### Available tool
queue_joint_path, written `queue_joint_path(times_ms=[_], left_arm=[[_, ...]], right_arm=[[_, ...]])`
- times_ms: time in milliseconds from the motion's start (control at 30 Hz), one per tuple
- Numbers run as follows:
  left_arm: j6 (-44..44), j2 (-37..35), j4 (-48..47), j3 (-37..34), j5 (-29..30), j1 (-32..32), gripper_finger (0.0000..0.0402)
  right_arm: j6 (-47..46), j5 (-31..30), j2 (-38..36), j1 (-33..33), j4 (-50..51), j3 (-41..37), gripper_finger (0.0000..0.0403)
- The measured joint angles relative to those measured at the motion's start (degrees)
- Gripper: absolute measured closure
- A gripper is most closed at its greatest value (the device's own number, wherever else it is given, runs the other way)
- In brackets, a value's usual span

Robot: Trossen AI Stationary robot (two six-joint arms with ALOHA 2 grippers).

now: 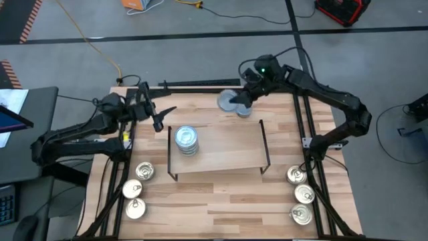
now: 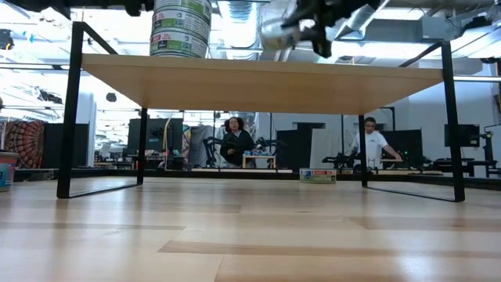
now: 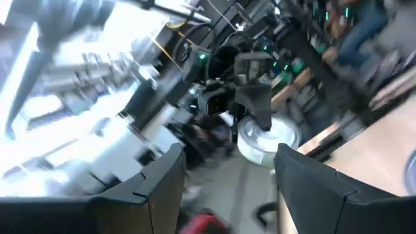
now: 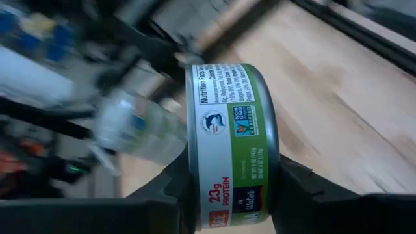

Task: Stack canned seafood by type on shelf
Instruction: Stack the green tuna can on top of the green tuna can on the shelf

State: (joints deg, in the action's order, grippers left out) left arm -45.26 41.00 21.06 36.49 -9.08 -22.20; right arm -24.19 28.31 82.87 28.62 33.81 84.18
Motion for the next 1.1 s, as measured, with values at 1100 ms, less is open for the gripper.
queue_joint_path(times_ms=[1100], left_arm=[[-58.51,11.81,16.96,0.26,46.87,34.64,0.0192]], right_arm=[[-21.82,5.9,8.89,-11.43,-23.46,-0.03,0.0241]])
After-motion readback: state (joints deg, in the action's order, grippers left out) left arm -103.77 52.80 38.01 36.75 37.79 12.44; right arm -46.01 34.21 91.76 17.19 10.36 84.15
